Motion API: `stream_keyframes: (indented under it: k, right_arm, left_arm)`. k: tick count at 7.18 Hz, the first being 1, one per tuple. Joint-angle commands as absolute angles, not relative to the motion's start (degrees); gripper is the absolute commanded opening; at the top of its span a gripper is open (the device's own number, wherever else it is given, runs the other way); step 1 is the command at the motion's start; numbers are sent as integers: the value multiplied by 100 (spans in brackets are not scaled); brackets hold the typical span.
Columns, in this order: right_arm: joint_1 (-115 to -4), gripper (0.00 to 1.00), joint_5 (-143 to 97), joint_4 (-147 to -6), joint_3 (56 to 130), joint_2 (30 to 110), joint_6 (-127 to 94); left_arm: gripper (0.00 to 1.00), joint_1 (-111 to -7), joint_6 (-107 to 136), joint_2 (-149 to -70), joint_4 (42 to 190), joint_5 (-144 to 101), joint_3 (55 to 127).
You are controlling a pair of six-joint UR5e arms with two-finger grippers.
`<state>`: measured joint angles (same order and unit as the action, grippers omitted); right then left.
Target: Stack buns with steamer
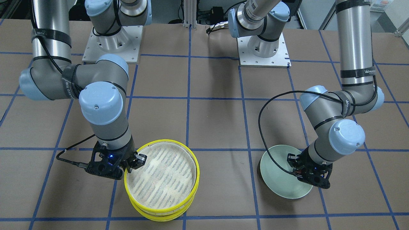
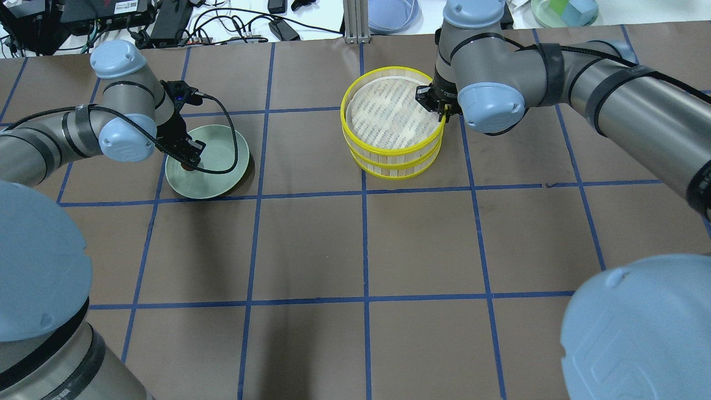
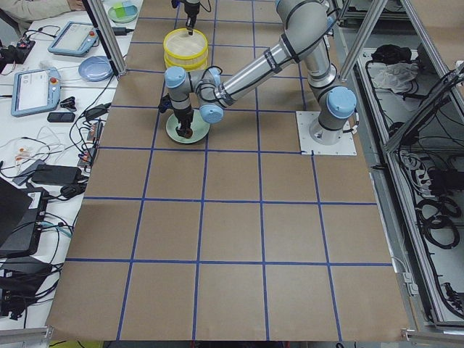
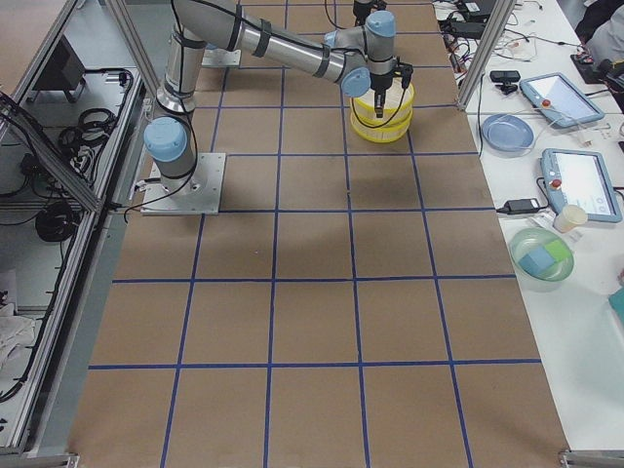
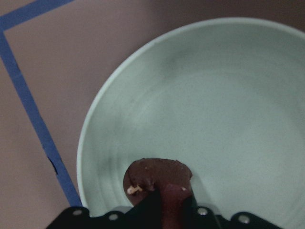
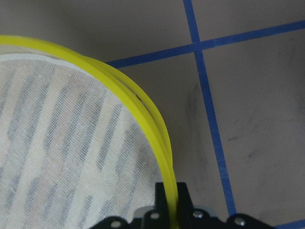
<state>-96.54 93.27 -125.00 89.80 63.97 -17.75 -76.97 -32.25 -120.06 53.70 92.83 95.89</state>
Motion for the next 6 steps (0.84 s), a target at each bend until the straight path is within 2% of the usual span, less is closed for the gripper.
stream_keyframes:
  k: [1,3,6]
  right_arm:
    - [-9650,0,9343,-12516,8991,6355,-1740]
    - [-9633,0,9334,-12542,8982,6354,-1609]
    - [-9624,0,9325,-12665,8982,6337,-1608]
  left_arm:
    - [0,-7690,-3051,-11892,5370,9290,9510]
    - [0,-7699,-1704,-11752,5405,9273,9519]
    - [0,-7734,-1241,-11567,5440,9255,9518]
